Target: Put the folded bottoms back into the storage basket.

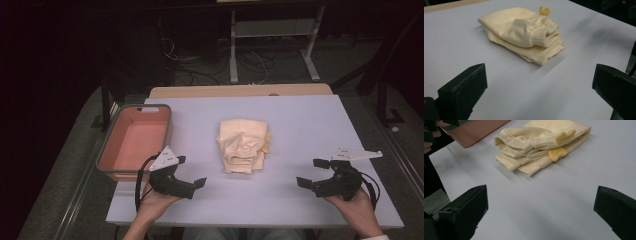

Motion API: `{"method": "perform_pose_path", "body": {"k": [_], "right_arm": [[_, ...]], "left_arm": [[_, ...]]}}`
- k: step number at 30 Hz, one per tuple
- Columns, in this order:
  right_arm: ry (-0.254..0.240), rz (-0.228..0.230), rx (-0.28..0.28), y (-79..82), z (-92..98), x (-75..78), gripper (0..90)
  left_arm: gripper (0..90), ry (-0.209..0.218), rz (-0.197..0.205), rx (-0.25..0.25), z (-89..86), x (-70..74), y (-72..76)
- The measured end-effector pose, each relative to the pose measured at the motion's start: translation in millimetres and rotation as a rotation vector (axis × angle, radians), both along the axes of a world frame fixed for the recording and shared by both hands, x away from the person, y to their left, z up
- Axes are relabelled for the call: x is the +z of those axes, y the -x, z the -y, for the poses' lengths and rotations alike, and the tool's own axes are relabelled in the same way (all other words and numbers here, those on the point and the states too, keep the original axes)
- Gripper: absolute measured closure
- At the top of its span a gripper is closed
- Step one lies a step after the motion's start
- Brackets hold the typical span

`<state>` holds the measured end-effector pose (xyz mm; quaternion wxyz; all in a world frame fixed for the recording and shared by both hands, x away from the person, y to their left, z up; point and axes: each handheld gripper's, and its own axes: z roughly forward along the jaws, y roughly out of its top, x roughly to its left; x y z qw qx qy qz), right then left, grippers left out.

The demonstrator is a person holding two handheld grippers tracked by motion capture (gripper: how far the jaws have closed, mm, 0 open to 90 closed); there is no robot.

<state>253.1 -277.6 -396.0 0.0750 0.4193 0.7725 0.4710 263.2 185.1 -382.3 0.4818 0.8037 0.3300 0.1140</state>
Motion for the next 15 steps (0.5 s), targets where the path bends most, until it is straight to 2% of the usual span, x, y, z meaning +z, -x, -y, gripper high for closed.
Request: {"method": "perform_pose_path", "body": {"k": [5, 15], "right_arm": [[0.006, -0.015, 0.003, -2.1, -1.5, 2.2, 0.0], [0.032, -0.011, 0.027, -10.0, -7.3, 12.9, 0.0]], "left_arm": [[0.0, -0.007, -0.004, -0.004, 0.0, 4.1, -3.0], [0.0, 0.001, -0.015, -0.006, -0.2, 11.3, -12.6]]}}
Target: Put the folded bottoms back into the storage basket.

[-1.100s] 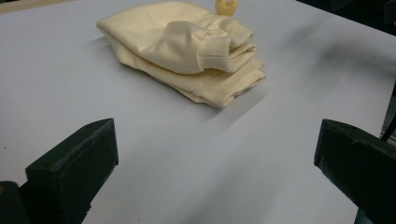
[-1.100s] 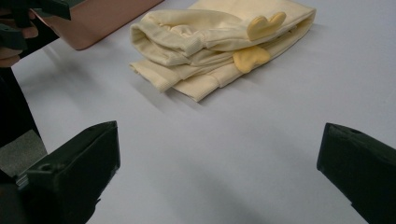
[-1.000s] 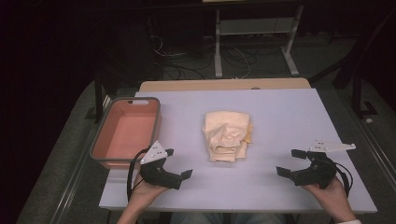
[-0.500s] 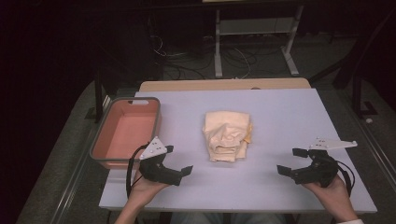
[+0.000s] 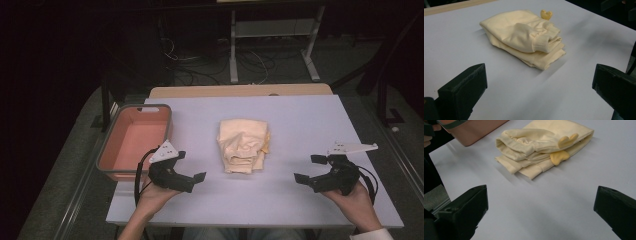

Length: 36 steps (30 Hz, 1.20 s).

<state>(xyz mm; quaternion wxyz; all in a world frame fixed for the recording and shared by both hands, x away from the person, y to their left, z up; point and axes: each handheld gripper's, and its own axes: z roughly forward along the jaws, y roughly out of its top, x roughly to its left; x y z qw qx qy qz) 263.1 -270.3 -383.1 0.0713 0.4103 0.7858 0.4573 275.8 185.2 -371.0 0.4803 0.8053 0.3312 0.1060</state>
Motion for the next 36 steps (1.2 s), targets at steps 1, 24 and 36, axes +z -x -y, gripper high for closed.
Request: {"method": "perform_pose_path", "body": {"k": [1, 24, 36], "right_arm": [[0.002, 0.004, 0.002, -1.1, -0.8, 1.4, 0.0], [0.013, -0.003, 0.049, -29.3, -21.8, 15.6, 0.0], [0.009, -0.033, 0.071, -44.5, -34.7, 11.8, 0.0]], "left_arm": [[0.0, 0.0, 0.0, 0.0, 0.0, 0.0, 0.0], [0.0, 0.031, -0.004, 0.014, 7.6, 21.1, -28.0], [0.0, 0.043, -0.019, 0.023, 12.4, 23.3, -42.3]]}}
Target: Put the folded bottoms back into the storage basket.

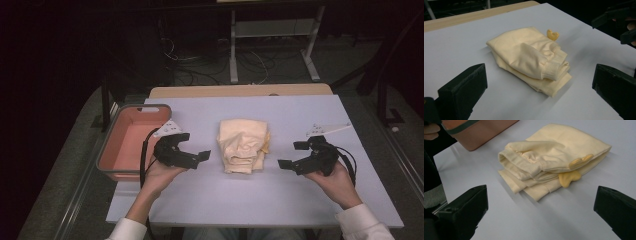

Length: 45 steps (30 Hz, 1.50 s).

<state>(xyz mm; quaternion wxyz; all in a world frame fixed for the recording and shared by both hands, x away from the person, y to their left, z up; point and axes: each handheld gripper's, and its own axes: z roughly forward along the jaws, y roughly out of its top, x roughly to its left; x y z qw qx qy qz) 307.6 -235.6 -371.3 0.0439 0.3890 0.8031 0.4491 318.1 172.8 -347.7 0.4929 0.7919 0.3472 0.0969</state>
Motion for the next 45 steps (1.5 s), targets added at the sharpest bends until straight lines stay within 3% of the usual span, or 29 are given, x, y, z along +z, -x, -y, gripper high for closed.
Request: {"method": "perform_pose_path", "body": {"k": [36, 45], "right_arm": [[-0.019, -0.04, -0.016, -30.7, -33.0, -8.9, 0.0], [-0.041, -0.046, -0.026, -38.6, -38.5, -11.0, 0.0]], "left_arm": [[0.0, 0.025, -0.037, 0.041, 23.8, 1.2, -37.8], [0.0, 0.044, -0.072, 0.052, 29.3, -2.4, -51.1]]}}
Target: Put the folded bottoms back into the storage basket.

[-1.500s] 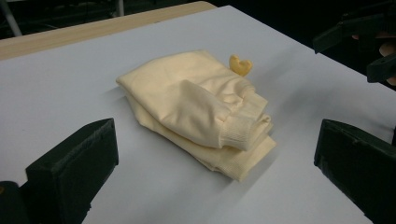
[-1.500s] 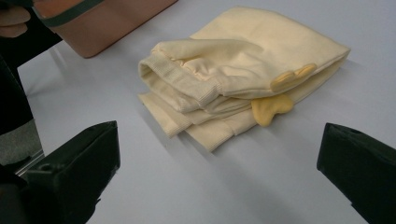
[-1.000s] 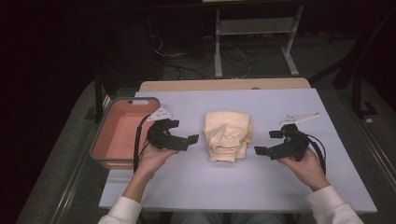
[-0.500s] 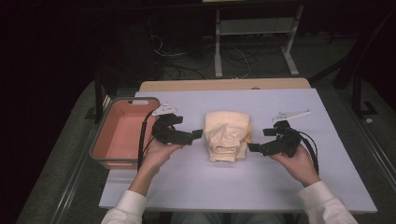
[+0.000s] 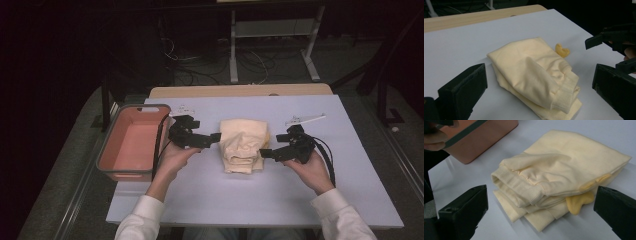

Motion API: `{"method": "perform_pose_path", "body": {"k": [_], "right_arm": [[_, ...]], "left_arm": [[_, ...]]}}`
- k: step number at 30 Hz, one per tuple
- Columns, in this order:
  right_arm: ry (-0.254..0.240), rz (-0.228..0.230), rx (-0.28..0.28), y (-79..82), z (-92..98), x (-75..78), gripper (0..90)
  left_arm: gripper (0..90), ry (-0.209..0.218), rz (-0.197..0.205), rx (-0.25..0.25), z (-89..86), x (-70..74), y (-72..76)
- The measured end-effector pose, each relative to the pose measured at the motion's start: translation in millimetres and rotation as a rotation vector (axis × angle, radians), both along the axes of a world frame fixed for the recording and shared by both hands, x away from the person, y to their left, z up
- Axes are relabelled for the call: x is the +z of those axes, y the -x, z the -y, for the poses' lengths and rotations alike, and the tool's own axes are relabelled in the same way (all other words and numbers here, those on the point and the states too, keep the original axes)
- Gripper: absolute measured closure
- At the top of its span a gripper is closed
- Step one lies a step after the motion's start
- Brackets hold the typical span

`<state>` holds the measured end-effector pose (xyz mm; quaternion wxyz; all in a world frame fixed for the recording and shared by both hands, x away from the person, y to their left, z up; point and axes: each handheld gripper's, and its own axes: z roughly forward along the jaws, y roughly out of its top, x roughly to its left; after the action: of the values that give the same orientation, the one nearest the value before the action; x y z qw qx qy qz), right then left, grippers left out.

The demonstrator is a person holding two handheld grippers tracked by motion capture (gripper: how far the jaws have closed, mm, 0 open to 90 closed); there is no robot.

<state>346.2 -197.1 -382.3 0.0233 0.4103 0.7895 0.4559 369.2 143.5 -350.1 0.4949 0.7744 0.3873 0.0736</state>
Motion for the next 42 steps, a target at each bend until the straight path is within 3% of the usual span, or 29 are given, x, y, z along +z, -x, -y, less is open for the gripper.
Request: {"method": "perform_pose_path", "body": {"k": [8, 16, 28, 42], "right_arm": [[-0.03, -0.01, -0.029, -7.0, 2.1, -5.0, 0.0], [-0.04, -0.014, -0.054, -13.1, 2.6, -10.5, 0.0], [-0.008, -0.02, -0.111, -21.4, -3.5, -21.5, 0.0], [-0.021, -0.065, -0.176, -30.4, -12.8, -38.0, 0.0]], "left_arm": [[0.0, -0.005, -0.005, 0.012, 6.3, -3.3, -9.2], [0.0, 0.001, -0.033, 0.04, 10.2, -15.4, -22.4], [0.0, -0.005, -0.052, 0.089, 10.7, -30.3, -36.0], [0.0, -0.011, -0.091, 0.109, 16.3, -52.2, -51.9]]}}
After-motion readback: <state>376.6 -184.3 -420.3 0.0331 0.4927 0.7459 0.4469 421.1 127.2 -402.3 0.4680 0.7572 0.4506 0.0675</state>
